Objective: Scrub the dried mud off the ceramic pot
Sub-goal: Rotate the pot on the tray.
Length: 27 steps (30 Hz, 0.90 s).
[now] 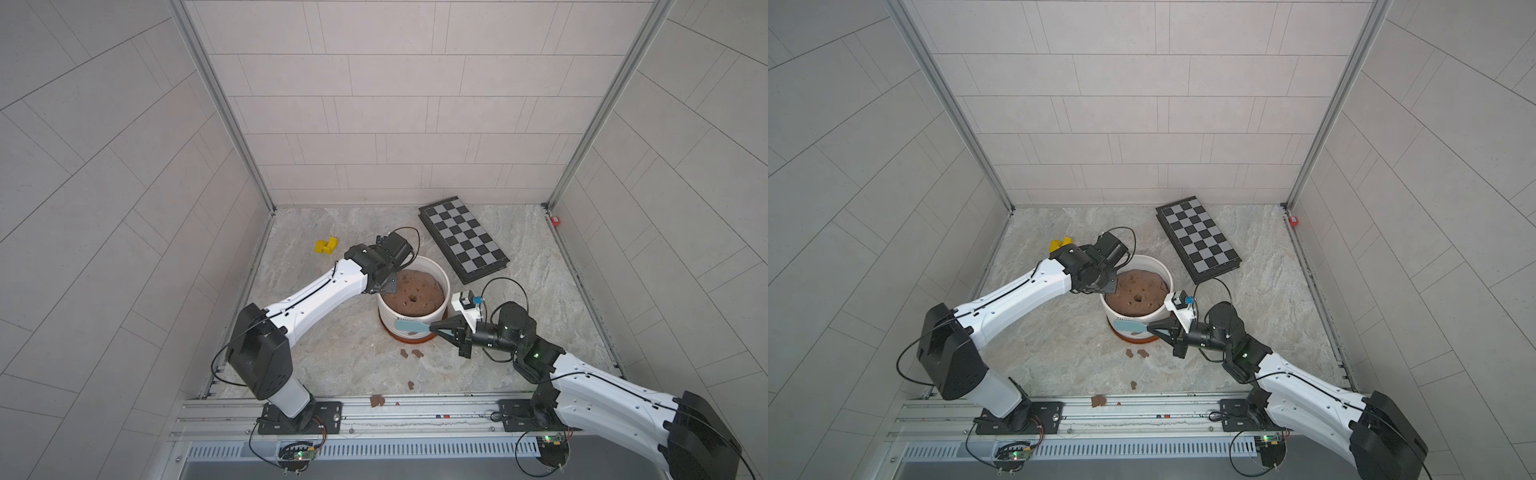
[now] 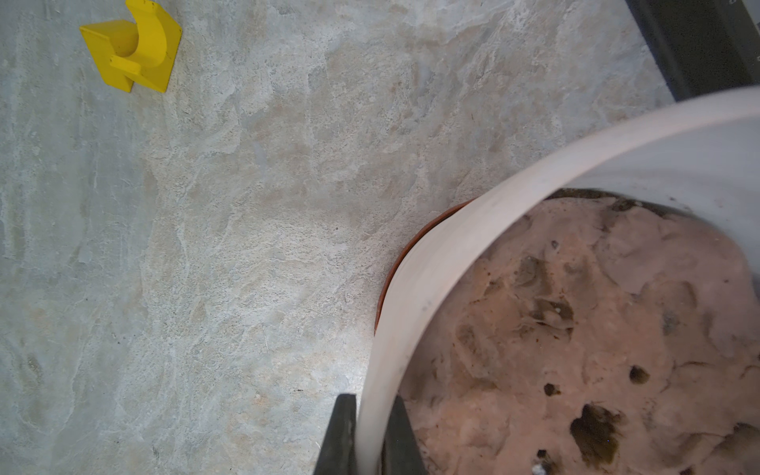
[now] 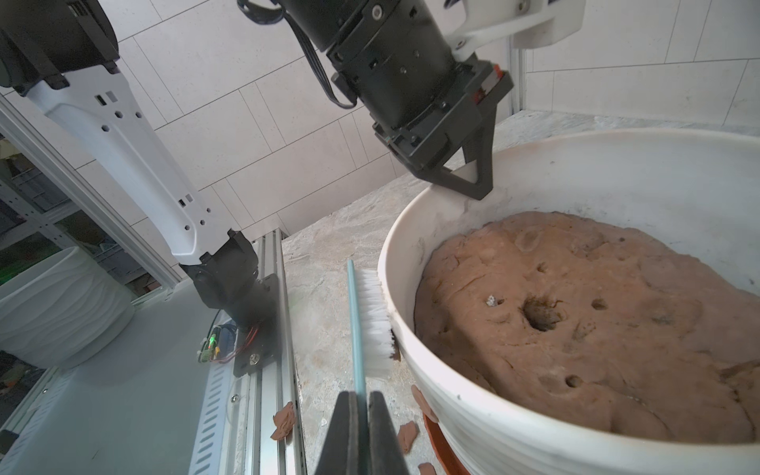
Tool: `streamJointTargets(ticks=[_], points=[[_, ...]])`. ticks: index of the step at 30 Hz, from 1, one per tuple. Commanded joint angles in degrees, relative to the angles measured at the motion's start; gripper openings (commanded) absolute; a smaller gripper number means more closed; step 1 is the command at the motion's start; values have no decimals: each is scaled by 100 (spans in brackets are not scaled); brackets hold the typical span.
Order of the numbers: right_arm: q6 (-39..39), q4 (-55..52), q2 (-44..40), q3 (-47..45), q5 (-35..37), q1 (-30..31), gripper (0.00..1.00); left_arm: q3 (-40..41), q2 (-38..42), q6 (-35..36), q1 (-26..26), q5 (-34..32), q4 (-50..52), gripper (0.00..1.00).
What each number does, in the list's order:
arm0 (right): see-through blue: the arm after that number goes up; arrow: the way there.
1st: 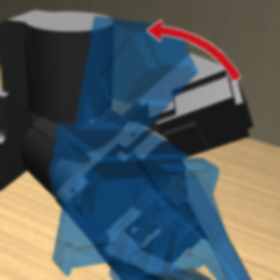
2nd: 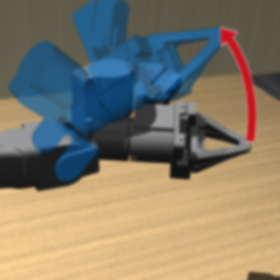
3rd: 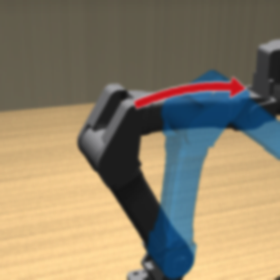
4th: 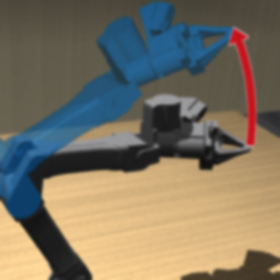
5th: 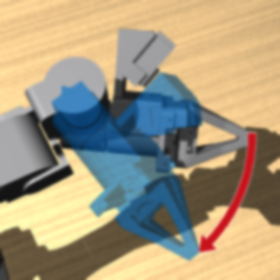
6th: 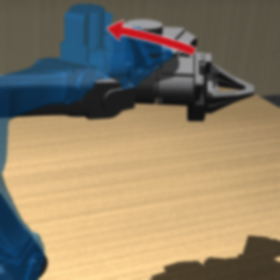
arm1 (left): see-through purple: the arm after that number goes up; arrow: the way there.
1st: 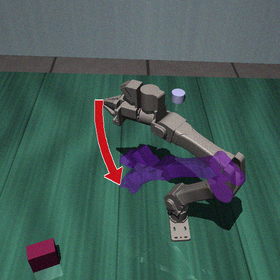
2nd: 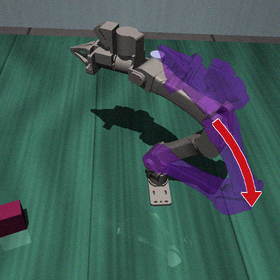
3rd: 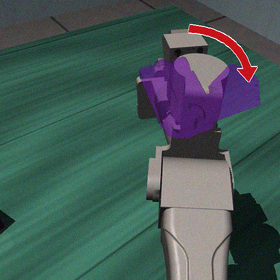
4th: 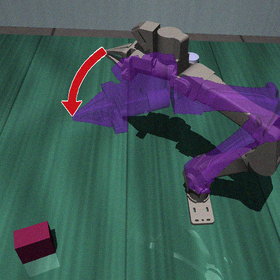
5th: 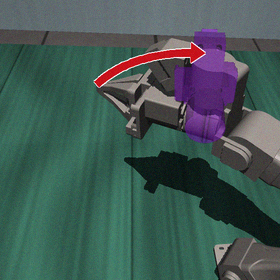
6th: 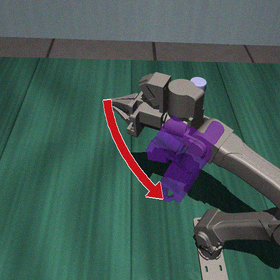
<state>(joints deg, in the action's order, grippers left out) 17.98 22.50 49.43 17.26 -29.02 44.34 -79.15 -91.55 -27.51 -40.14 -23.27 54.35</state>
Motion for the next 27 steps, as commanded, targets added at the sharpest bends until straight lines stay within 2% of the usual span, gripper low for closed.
streamJointTargets(ticks=[1,9,13,19,23,27], points=[[18,278,73,103,870,211,0,-43,-170,156,-77,432,-38,0],[6,76,570,172,1822,792,0,-8,-153,140,-86,468,-56,0],[77,40,890,98,1978,1033,0,5,-151,140,-86,492,-73,0],[238,277,904,-246,1513,1184,0,40,-156,173,-79,454,-87,0],[264,464,551,-420,1121,1207,0,14,-174,177,-80,464,-87,0],[69,84,54,-338,865,1209,0,25,-176,193,-78,416,-91,0]])
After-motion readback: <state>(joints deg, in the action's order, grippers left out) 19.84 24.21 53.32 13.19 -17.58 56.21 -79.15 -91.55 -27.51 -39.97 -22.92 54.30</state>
